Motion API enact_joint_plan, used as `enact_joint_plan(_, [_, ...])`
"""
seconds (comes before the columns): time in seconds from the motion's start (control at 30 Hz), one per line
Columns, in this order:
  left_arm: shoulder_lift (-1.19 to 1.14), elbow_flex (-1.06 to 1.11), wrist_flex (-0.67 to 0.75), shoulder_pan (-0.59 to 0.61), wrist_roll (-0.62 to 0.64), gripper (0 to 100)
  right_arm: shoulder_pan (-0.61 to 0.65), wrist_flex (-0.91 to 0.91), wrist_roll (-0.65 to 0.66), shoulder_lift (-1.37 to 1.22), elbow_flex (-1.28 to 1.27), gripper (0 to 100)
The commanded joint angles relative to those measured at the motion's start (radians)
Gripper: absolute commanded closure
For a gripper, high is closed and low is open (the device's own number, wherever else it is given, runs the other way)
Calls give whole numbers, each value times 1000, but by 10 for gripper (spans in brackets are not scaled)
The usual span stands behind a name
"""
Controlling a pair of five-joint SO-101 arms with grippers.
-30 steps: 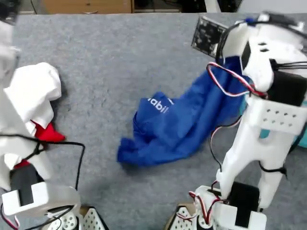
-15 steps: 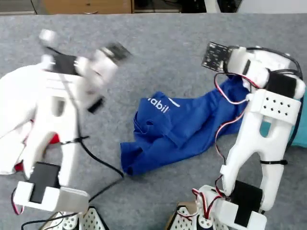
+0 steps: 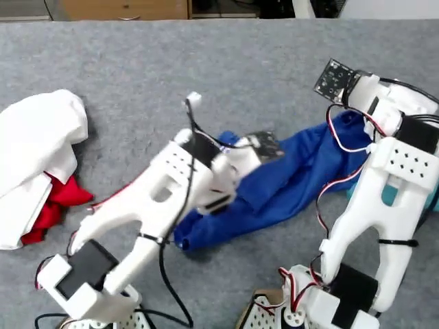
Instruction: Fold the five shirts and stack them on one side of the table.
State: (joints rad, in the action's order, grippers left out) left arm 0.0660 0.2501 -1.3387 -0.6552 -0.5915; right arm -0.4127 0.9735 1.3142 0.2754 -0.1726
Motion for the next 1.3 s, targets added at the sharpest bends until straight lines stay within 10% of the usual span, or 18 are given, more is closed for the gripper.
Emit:
enact_joint_plan(0.0, [8, 3, 117, -49, 91, 847, 5, -23, -43, 56, 5, 996])
enact_joint_plan(0.63, [-249, -14, 393, -130, 276, 846, 13, -23, -75, 96, 5, 996])
enact_joint_plan(1.27, [-314, -267, 196, -199, 311, 846, 12, -17, -74, 96, 5, 996])
